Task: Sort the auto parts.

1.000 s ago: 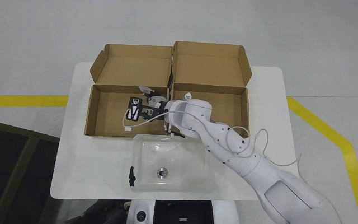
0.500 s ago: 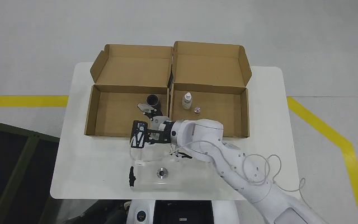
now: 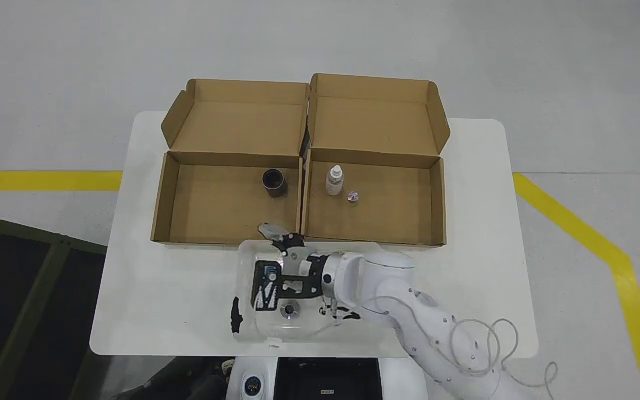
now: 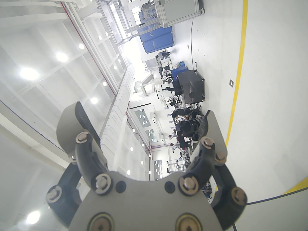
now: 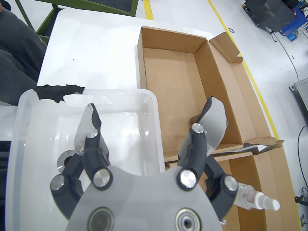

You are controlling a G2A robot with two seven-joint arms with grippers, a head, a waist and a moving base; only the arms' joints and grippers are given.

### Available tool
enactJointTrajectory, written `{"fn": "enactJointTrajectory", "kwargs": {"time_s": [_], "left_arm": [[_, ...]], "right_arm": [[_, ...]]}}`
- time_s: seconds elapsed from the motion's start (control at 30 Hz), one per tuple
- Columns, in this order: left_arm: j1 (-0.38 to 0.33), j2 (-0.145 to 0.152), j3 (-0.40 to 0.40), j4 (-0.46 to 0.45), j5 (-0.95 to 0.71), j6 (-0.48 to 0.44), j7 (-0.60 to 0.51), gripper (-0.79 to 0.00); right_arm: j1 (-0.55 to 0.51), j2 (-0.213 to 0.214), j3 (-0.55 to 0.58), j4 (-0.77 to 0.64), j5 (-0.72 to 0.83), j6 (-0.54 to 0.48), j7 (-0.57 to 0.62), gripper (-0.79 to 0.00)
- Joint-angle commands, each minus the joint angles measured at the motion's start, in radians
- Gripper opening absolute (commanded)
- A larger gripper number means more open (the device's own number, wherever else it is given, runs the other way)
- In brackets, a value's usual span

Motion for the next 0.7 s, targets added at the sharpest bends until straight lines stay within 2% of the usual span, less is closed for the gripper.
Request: {"fn": "enactJointTrajectory", "kwargs": {"time_s": [0.0, 0.2, 0.67], "left_arm": [[0.000, 0.000, 0.000, 0.000, 0.000, 0.000, 0.000, 0.000], [0.000, 0.000, 0.000, 0.000, 0.000, 0.000, 0.000, 0.000], [0.000, 0.000, 0.000, 0.000, 0.000, 0.000, 0.000, 0.000]], "right_arm": [[-0.017, 0.005, -0.002, -0.007, -0.008, -0.013, -0.006, -0.077], [-0.065, 0.021, -0.007, -0.028, -0.046, -0.066, -0.035, -0.058], [-0.113, 0.046, 0.002, -0.004, -0.081, -0.101, -0.070, -0.077]]}}
